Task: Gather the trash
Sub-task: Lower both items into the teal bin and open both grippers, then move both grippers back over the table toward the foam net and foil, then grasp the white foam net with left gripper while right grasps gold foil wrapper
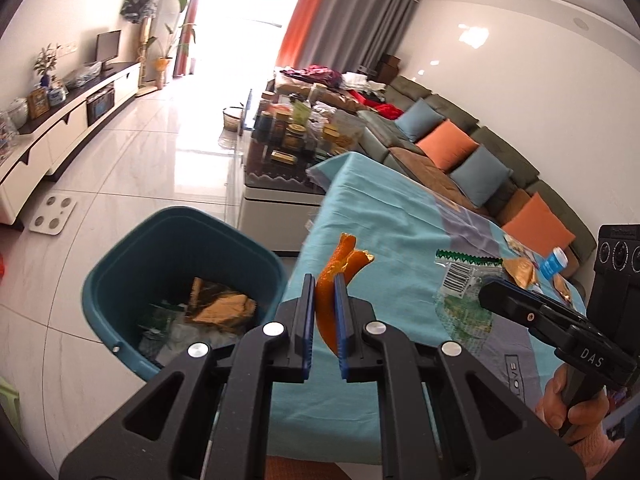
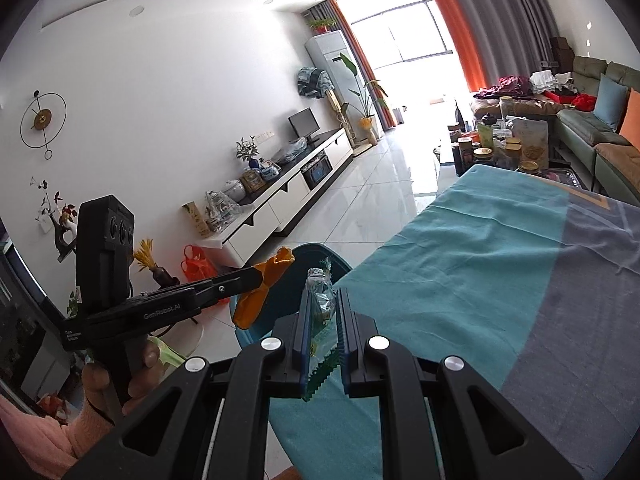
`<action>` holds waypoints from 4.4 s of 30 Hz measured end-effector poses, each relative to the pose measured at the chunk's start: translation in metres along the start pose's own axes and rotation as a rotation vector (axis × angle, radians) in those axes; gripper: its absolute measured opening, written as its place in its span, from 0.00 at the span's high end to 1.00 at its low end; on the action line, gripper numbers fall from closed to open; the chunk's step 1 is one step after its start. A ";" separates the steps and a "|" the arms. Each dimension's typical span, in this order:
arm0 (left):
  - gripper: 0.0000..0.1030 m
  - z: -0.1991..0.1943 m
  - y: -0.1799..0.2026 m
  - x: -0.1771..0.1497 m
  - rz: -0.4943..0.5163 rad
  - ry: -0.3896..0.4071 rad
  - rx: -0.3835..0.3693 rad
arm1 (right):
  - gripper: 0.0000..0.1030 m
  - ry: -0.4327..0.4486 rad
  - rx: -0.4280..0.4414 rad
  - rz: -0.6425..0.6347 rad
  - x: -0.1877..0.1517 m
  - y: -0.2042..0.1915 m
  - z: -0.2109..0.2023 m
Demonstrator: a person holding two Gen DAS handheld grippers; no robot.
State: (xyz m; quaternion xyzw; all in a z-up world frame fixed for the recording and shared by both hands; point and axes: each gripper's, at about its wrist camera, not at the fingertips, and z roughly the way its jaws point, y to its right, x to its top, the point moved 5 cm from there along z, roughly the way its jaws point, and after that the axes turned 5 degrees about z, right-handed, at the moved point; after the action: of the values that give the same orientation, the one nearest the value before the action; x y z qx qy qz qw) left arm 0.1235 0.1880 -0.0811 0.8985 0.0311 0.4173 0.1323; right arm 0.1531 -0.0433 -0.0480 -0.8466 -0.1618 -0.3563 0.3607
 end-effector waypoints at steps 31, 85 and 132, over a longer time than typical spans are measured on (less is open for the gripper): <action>0.90 0.014 -0.073 -0.006 -0.084 -0.039 0.149 | 0.90 -0.088 0.096 -0.043 0.023 -0.046 0.090; 0.36 0.044 0.017 -0.003 0.054 0.011 -0.022 | 0.62 -0.023 -0.161 -0.020 0.009 0.030 0.006; 0.47 0.212 0.432 -0.074 0.470 -0.386 -0.505 | 0.61 0.261 -0.497 0.343 -0.033 0.268 -0.234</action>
State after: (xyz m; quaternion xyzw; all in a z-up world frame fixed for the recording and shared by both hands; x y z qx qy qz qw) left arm 0.2123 -0.2851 -0.1533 0.8823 -0.3046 0.2543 0.2533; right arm 0.1584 -0.3986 -0.0910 -0.8709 0.1226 -0.4243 0.2155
